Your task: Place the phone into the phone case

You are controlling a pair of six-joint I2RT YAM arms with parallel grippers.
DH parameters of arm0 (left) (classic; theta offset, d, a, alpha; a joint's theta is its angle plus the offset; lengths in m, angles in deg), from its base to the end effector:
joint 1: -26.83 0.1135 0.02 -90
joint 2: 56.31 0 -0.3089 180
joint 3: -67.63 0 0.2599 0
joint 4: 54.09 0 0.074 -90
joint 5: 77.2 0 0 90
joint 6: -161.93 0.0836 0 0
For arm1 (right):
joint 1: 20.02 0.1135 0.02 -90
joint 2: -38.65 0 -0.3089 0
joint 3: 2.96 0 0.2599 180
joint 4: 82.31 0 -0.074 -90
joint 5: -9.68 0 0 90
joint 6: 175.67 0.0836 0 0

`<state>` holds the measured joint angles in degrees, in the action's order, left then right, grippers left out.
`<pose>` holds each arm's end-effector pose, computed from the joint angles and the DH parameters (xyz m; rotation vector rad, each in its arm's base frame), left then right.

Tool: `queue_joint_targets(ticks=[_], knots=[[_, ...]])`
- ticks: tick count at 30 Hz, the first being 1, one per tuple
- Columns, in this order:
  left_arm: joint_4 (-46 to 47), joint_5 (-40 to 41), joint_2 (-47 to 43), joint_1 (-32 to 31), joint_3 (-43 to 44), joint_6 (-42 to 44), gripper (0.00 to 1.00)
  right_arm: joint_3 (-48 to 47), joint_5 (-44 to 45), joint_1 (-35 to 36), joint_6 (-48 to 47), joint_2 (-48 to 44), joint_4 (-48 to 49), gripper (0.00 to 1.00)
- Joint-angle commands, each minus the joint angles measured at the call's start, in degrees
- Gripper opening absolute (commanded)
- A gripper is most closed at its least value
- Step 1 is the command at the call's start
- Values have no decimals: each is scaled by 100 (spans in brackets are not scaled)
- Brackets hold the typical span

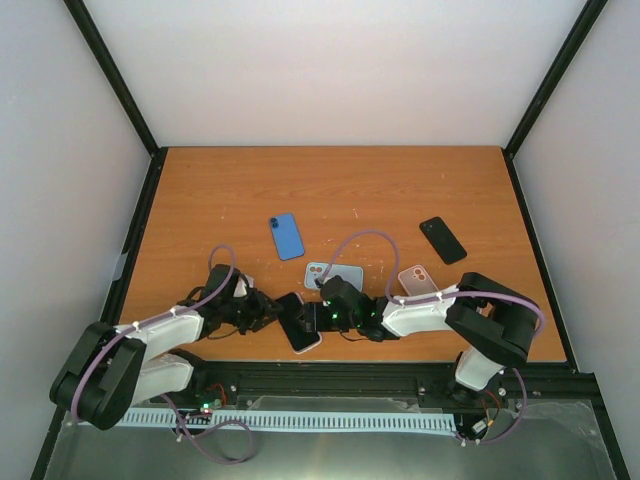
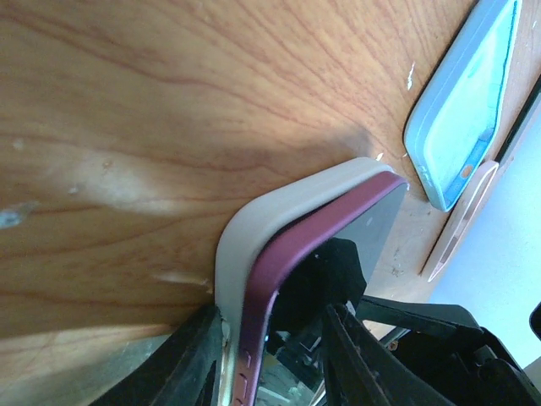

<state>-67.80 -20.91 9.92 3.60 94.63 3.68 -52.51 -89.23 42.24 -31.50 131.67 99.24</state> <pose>0.1502 -0.1149 0.1173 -0.8160 2.7179 -1.2746 0.1475 0.3082 0.1385 -0.2746 2.5976 1.0970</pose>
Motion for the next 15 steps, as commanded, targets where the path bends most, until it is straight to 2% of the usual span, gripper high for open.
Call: queue_joint_targets(ticks=[1, 5, 8, 15], knots=[[106, -56, -31, -147, -65, -28, 32, 26, -574, 58, 281, 38, 1140, 59], [109, -62, -118, -225, -63, -80, 28, 108, -715, 63, 357, -38, 1423, 59], [81, -115, -183, -235, -70, -101, 29, 188, -757, 63, 399, -123, 1592, 59], [-192, -167, -460, -243, -93, -101, 49, 210, -996, 16, 422, -273, 1679, 59]])
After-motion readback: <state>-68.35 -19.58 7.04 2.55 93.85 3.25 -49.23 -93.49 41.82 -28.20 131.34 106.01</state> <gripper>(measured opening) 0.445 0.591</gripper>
